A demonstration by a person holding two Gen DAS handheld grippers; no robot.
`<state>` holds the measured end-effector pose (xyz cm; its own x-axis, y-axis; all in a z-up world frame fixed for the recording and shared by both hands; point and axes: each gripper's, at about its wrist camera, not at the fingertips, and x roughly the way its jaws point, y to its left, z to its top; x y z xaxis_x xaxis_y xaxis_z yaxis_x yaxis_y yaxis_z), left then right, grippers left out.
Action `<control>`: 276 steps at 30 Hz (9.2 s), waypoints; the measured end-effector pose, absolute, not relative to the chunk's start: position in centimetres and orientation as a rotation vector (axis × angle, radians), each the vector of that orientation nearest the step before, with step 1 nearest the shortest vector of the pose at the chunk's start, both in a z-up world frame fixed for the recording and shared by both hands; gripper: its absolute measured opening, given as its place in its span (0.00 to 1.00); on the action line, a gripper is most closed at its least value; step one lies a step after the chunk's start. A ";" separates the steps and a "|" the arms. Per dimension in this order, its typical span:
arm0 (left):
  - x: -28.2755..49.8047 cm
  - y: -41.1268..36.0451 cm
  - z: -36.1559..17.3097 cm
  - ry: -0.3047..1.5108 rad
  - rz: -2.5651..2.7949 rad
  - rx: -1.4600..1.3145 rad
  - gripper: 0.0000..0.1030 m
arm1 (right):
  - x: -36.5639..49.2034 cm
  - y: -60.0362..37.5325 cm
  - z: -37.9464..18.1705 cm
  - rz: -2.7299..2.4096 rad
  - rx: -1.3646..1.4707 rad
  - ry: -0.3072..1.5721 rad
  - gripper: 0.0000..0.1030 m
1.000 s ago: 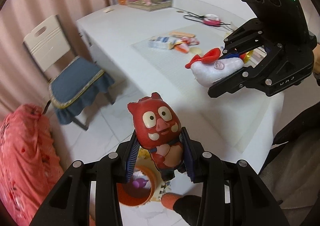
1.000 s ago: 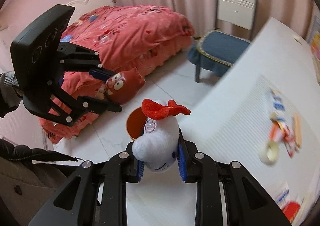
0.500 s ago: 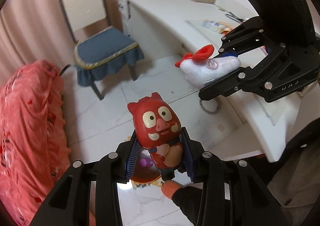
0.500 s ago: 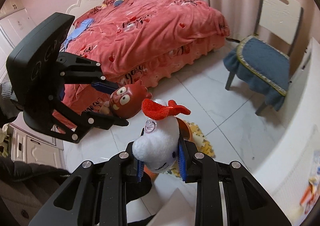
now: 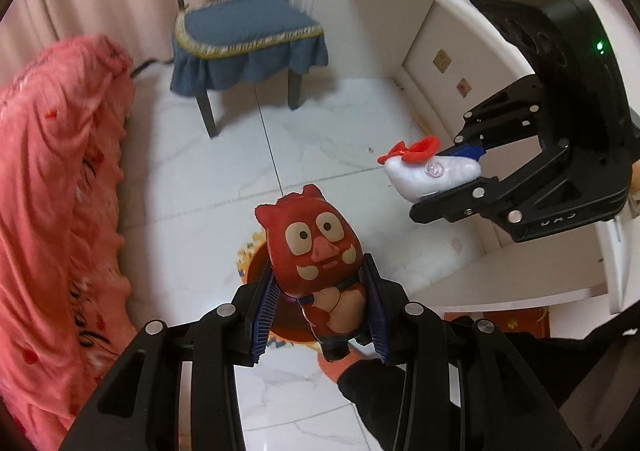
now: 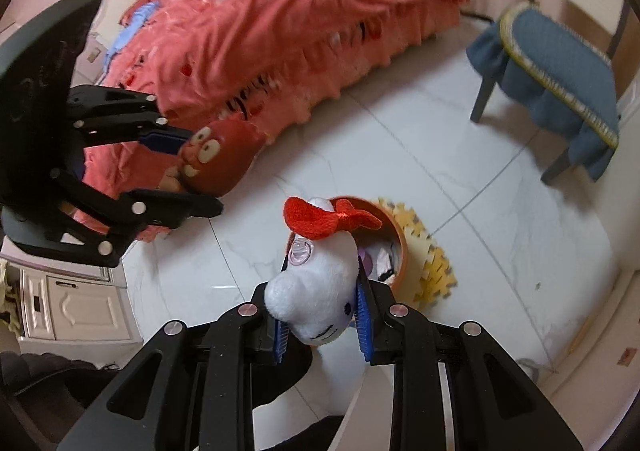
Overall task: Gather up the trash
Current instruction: 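Carry the plush and red figure with both tools over the orange bin, then open both tools to drop the plush and figure into the bin, then move both open tools back to the desk toward the red can, then grasp the red Lucky Days can with the right tool while the left tool grasps the white Sanlietong box, then carry the red can and white box with both tools over the orange bin, then open both tools to drop the can and box into the bin, then move both open tools back to the desk mat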
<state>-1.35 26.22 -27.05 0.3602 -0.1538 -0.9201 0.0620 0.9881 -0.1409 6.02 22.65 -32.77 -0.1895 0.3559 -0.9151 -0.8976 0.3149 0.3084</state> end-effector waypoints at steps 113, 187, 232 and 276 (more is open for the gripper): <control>11.6 -18.1 -14.8 1.035 -0.884 0.544 0.82 | 10.9 -31.5 -15.0 0.326 0.035 1.076 0.70; 2.4 -0.3 -12.7 1.118 -0.378 0.325 0.65 | 7.2 -12.6 -13.0 0.914 -0.307 1.044 0.51; -1.4 26.9 -29.9 1.360 -0.075 -0.126 0.65 | 5.6 23.8 -33.7 1.173 -0.538 1.331 0.53; -0.2 19.6 -20.6 1.244 -0.165 0.028 0.73 | 5.6 12.8 -20.9 1.119 -0.365 1.204 0.67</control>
<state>-0.20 19.58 -20.60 0.3109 -0.1099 -0.9441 0.1403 0.9877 -0.0688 5.63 12.80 -20.89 -0.0601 0.4878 -0.8709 -0.8327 0.4566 0.3132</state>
